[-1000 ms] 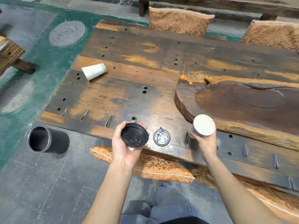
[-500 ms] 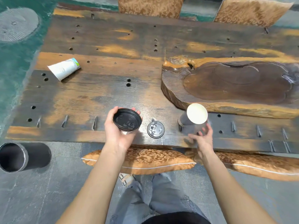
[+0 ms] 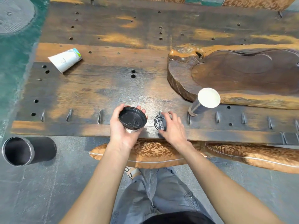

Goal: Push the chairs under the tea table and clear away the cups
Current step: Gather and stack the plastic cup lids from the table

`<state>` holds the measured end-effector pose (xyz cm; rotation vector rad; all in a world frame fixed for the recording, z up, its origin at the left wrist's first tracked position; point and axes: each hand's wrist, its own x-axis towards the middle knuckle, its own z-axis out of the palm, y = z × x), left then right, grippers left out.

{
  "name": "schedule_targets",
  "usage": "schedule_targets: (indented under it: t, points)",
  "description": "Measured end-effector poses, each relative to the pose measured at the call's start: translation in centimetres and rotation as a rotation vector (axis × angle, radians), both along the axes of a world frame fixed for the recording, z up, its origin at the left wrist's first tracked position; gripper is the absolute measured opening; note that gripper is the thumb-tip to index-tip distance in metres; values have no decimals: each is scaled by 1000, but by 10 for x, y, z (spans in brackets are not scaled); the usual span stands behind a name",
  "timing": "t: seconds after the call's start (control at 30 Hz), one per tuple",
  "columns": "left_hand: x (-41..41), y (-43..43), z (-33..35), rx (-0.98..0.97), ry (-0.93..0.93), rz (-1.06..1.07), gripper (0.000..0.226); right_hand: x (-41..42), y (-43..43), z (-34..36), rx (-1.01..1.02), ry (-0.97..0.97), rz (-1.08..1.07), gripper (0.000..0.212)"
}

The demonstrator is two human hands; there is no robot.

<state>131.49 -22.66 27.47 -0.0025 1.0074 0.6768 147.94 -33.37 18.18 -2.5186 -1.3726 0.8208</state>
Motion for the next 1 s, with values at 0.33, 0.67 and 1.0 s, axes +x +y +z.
schedule_targets:
  t: [0.33, 0.67, 1.0]
  points:
    - [-11, -5, -8, -5, -14, 14, 39, 10, 26, -26, -93, -44, 139, 75]
    - [12, -13, -3, 9, 72, -54, 79, -11, 21, 85, 505, 828, -211, 38]
    - [28, -20, 10, 24, 37, -95, 70, -20, 4, 87, 370, 410, 227, 51]
